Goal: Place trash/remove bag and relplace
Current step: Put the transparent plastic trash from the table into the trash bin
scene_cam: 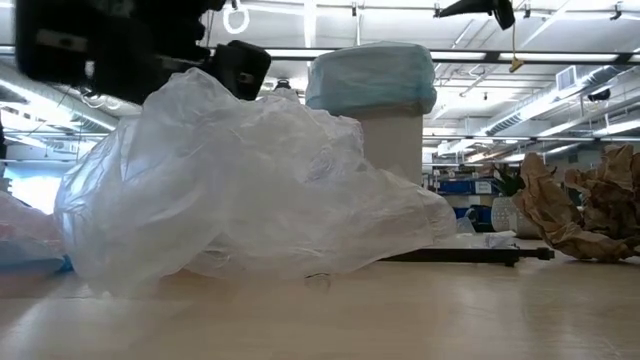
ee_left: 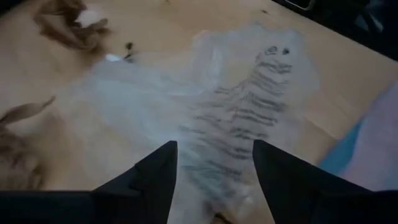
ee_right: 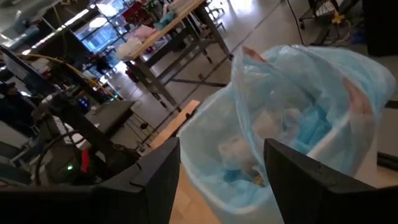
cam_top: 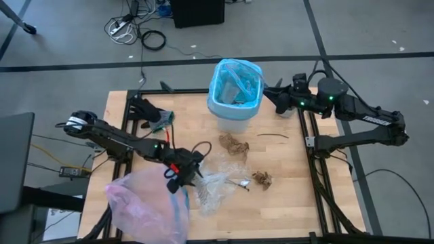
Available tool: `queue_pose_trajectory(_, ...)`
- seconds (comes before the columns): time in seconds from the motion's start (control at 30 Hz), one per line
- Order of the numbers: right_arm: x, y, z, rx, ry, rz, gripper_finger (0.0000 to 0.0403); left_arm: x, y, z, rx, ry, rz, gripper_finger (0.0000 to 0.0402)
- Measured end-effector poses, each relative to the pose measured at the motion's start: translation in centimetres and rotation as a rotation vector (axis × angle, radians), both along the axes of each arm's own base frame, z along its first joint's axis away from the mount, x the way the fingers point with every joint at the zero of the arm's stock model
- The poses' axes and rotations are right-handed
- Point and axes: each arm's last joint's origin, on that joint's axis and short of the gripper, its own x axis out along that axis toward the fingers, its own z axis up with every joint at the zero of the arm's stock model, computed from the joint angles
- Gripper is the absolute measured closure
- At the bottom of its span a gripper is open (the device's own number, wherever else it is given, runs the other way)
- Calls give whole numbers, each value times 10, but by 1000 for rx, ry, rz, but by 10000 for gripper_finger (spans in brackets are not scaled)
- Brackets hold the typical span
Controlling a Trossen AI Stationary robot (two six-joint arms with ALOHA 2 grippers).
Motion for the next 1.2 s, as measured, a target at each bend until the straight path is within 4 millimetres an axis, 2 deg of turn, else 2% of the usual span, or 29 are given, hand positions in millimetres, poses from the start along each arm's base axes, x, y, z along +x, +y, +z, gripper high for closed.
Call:
queue_pose_trajectory(0.2,2,0,-3,45,5,-3,182,20,-7,-22,-4,-47,-9,153)
queue_pose_trajectory(0.5,10,-5,-7,69,18,-9,182,48,-13,-91,-11,47,35,50)
queue_pose_trajectory(0.6,11,-7,-8,74,19,-8,182,56,-12,-103,-86,105,95,37)
queue_pose_trajectory(0.7,10,-9,-8,75,22,-6,182,57,-7,-105,-115,136,107,44)
queue_pose_trajectory(0.77,10,-10,-8,71,22,-9,182,57,-6,-106,-110,144,111,61)
queue_pose_trajectory(0.87,10,-11,-8,61,28,-11,182,57,-4,-106,-105,146,107,114)
queue_pose_trajectory(0.97,10,-11,-8,56,32,-6,183,56,-2,-106,-103,165,119,200)
queue_pose_trajectory(1.13,10,-11,-8,53,34,8,190,54,3,-108,-153,233,194,366)
queue_pose_trajectory(1.2,10,-10,-8,54,33,16,195,54,5,-109,-184,258,236,386)
